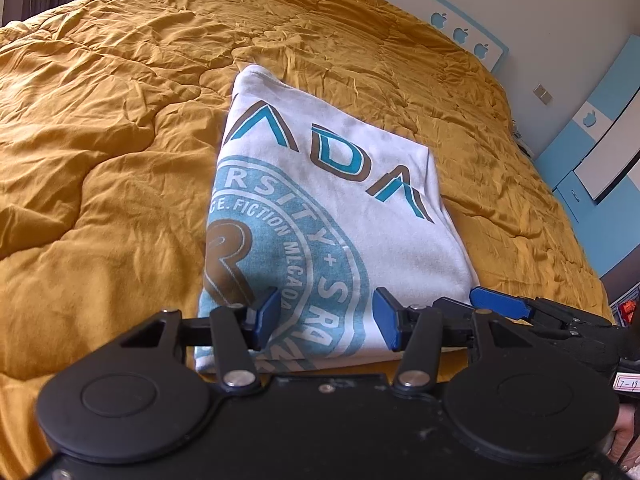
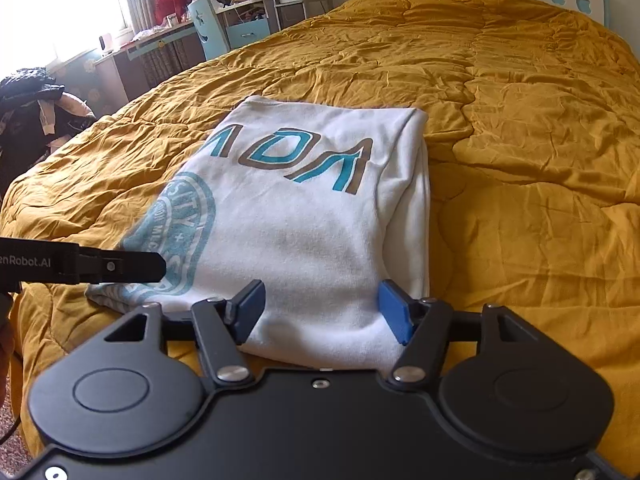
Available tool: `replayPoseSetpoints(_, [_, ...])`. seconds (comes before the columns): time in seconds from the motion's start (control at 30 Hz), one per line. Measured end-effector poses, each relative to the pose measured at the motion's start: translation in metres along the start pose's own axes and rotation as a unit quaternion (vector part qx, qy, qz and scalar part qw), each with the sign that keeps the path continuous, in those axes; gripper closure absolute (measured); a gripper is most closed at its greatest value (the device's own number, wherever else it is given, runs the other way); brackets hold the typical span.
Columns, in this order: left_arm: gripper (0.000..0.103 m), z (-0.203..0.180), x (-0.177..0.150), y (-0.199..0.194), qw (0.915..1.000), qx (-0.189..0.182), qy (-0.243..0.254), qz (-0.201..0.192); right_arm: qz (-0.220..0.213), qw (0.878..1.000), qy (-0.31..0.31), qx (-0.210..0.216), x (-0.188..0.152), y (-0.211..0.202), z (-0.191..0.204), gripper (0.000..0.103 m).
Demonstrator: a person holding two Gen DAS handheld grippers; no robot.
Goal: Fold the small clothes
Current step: 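Withdraw both open grippers from the folded sweatshirt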
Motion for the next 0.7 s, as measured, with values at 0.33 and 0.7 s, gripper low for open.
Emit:
replayPoseSetpoints(0.33, [0.047, -0.041, 0.014, -0.080, 0.9936, 0.088, 0.032, -0.063, 0.003, 0.998, 0.008, -0.065, 0.038, -0.063, 0.030, 0.032])
replayPoseSetpoints(0.7, [0.045, -0.052, -0.021, -0.123, 0.9891, 0.143, 0.016, -0.033, 0.020, 0.996, -0.003, -0.084, 0.034, -0.099, 0.075, 0.018])
Point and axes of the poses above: each gripper's, at about its wrist camera, not at the fingertips, and y roughly the way its jaws point, z to its left, x to its top, the point moved 2 cm from there along y, roughly the way its jaws point, and after that the axes turned 9 degrees about -y, right-handed, at the moved point
